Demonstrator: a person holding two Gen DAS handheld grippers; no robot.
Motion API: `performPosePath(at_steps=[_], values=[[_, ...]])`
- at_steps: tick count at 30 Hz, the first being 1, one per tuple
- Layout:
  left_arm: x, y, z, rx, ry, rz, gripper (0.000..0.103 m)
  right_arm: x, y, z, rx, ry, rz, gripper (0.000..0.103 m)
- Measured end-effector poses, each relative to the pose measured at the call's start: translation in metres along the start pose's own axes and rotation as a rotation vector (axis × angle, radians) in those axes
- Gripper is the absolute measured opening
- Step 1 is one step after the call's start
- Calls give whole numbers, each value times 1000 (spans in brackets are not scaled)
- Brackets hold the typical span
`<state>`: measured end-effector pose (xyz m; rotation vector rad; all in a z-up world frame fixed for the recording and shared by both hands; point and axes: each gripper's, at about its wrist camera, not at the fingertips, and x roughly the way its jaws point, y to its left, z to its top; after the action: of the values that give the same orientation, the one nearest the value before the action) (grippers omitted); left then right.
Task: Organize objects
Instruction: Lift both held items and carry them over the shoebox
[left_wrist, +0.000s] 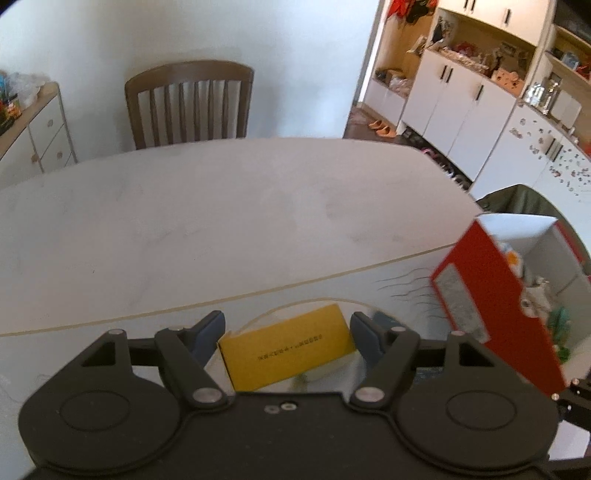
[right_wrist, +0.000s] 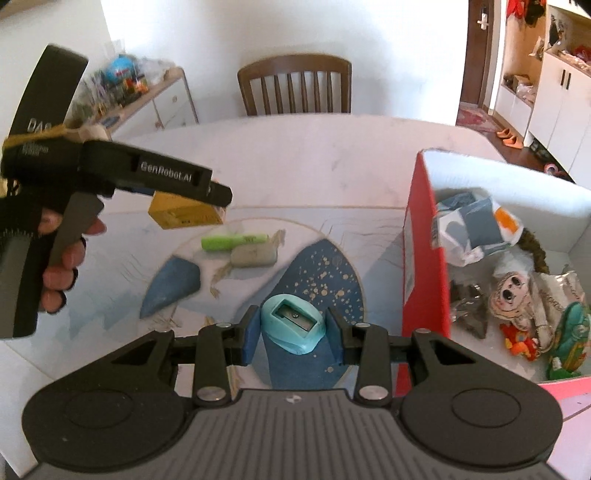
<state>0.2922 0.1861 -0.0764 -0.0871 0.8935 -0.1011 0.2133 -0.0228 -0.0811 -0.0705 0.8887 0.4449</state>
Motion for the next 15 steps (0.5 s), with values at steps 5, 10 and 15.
performPosePath(at_steps=[5,10,15], values=[[-22,-19,-1,21,-21,-23,74,-26,-7,0,22,-36,11,37],[-40,-42,-1,38,-22,-69,74,-50,-18,-1,36,-56,20,37],[-55,-71,-1,80,-29,-92,74,-75,-36,-2,65,-77,21,37]])
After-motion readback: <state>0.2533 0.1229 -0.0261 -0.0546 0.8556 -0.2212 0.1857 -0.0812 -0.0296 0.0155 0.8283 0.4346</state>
